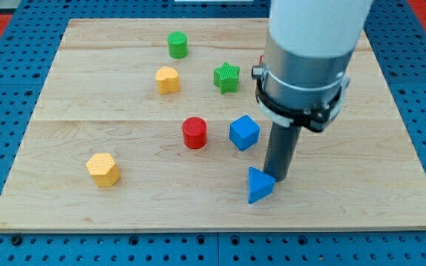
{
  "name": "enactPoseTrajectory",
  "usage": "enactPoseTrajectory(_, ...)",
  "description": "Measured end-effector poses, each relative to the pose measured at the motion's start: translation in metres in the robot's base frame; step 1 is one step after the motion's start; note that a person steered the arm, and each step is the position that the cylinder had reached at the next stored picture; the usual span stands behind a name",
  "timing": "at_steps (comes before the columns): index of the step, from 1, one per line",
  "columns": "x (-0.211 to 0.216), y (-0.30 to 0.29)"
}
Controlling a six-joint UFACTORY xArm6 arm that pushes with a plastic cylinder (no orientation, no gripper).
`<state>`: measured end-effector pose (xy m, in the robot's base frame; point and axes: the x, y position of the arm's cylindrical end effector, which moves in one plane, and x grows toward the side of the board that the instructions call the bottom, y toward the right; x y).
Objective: Place the blue triangle towards the bottom center
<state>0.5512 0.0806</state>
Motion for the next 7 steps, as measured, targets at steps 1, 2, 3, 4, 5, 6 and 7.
enactPoseTrajectory(1, 0.015, 0.000)
enactPoseTrajectory(2, 0.025, 0.000)
enactPoseTrajectory(3, 0.049, -0.006)
enactPoseTrajectory(4, 0.055, -0.017)
enactPoseTrajectory(5, 0.041, -0.014)
enactPoseTrajectory(6, 0.028, -0.022)
enactPoseTrajectory(7, 0.023, -0.040)
